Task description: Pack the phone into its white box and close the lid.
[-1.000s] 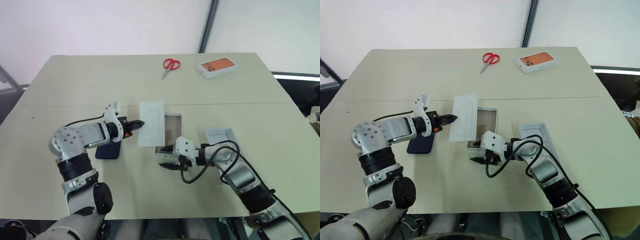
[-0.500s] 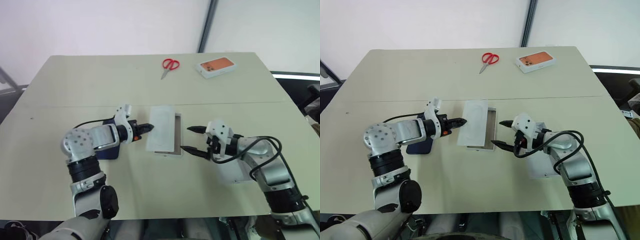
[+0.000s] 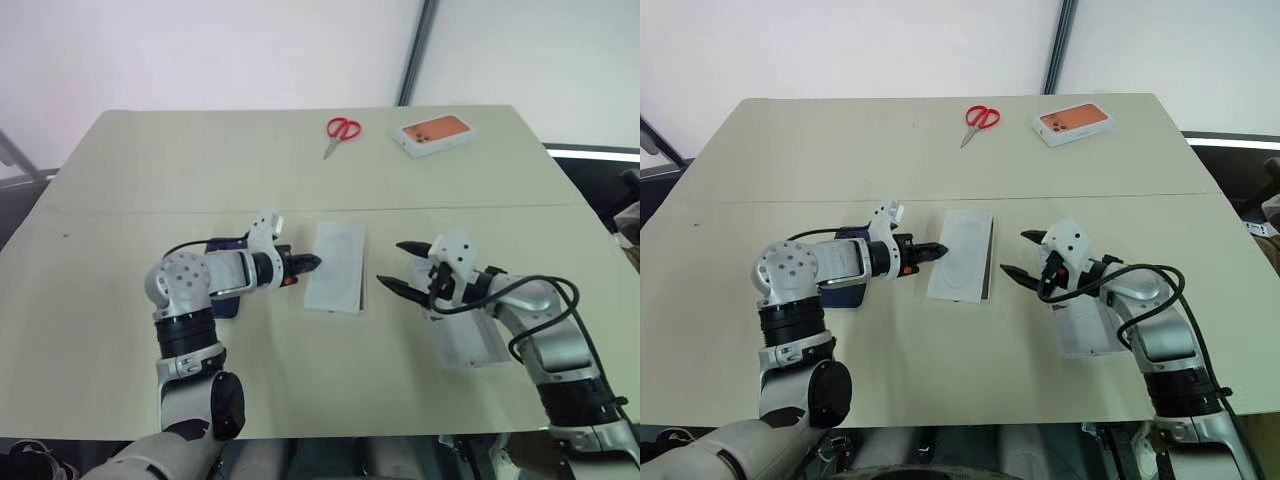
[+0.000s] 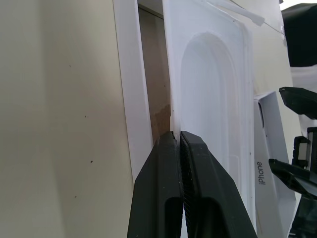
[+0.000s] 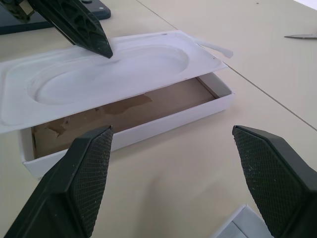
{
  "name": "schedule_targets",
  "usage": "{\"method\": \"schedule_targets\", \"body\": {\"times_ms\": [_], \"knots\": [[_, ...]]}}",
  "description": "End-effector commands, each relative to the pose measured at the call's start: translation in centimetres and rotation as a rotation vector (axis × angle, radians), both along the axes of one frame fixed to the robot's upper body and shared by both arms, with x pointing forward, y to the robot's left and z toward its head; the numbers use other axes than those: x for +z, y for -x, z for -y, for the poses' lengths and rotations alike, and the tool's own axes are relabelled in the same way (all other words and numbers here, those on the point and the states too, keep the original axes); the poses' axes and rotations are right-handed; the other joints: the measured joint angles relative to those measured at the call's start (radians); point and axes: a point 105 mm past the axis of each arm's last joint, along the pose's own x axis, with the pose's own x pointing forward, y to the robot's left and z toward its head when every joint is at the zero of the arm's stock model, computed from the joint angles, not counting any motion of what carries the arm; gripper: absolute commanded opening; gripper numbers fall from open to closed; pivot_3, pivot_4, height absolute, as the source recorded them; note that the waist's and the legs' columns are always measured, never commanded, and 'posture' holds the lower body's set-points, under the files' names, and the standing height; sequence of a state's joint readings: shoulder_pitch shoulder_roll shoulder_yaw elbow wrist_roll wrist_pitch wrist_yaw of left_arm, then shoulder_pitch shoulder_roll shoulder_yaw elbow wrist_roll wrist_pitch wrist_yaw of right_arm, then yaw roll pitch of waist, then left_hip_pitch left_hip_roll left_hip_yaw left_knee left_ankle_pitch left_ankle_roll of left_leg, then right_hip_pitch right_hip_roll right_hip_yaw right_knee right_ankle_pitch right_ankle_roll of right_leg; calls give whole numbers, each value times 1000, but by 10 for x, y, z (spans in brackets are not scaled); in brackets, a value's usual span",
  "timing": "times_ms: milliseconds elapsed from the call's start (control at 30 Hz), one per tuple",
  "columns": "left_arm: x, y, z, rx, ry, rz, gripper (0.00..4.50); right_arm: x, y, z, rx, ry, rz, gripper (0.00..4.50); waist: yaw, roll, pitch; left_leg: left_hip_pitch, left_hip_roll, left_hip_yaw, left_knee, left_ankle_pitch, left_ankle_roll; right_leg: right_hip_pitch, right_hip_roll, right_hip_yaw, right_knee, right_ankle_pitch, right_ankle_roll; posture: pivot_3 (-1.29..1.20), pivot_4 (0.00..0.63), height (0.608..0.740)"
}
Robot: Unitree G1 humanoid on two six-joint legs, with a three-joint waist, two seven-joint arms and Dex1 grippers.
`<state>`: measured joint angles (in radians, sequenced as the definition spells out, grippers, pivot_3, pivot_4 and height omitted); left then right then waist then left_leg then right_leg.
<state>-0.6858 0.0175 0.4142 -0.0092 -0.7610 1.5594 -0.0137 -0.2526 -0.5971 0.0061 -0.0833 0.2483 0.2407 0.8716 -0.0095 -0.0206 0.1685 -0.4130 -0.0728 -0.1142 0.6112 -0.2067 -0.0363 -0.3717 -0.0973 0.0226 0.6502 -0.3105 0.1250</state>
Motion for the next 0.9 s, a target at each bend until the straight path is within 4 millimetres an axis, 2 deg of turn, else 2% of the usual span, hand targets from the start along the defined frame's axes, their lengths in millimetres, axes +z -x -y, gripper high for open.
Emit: {"method": "schedule_targets", "body": {"times_ms": [33, 100, 133, 200, 300, 367, 433, 700, 900], "knots": [[12, -6, 5, 1, 5, 51, 0, 12, 1, -6, 19, -5, 60, 4023, 0, 0, 0, 0, 0, 0, 0, 0, 0, 0, 0, 0, 0, 0, 0, 0, 150, 740], [13, -5, 9, -14, 31, 44, 0, 13, -1, -6, 16, -5, 67, 4023, 0, 0, 0, 0, 0, 0, 0, 0, 0, 0, 0, 0, 0, 0, 0, 0, 150, 740], [14, -6, 10, -9, 46, 38, 321, 13, -2, -7, 15, -3, 71, 4070, 0, 0, 0, 0, 0, 0, 0, 0, 0, 0, 0, 0, 0, 0, 0, 0, 150, 740], [13, -6, 9, -7, 24, 47, 1070, 13, -2, -9, 17, -2, 73, 4088, -1, 0, 0, 0, 0, 0, 0, 0, 0, 0, 0, 0, 0, 0, 0, 0, 150, 740], [16, -2, 14, -39, 103, 19, 2554, 13, -3, -10, 15, -3, 76, 4088, -1, 0, 0, 0, 0, 0, 0, 0, 0, 0, 0, 0, 0, 0, 0, 0, 150, 740], [15, -2, 12, -35, 30, 47, 3595, 12, -3, -9, 13, -1, 73, 4088, -1, 0, 0, 0, 0, 0, 0, 0, 0, 0, 0, 0, 0, 0, 0, 0, 150, 740], [15, -2, 11, -34, -12, 71, 4456, 11, -3, -9, 13, 2, 69, 4088, -1, 0, 0, 0, 0, 0, 0, 0, 0, 0, 0, 0, 0, 0, 0, 0, 150, 740], [46, -6, 9, -34, 50, 201, 4456, 16, -6, -11, 9, -18, 72, 4088, -1, 0, 0, 0, 0, 0, 0, 0, 0, 0, 0, 0, 0, 0, 0, 0, 150, 740], [72, -3, 12, -52, 161, 278, 4456, 18, -9, -14, 11, -22, 77, 4088, 0, 0, 0, 0, 0, 0, 0, 0, 0, 0, 0, 0, 0, 0, 0, 0, 150, 740]]}}
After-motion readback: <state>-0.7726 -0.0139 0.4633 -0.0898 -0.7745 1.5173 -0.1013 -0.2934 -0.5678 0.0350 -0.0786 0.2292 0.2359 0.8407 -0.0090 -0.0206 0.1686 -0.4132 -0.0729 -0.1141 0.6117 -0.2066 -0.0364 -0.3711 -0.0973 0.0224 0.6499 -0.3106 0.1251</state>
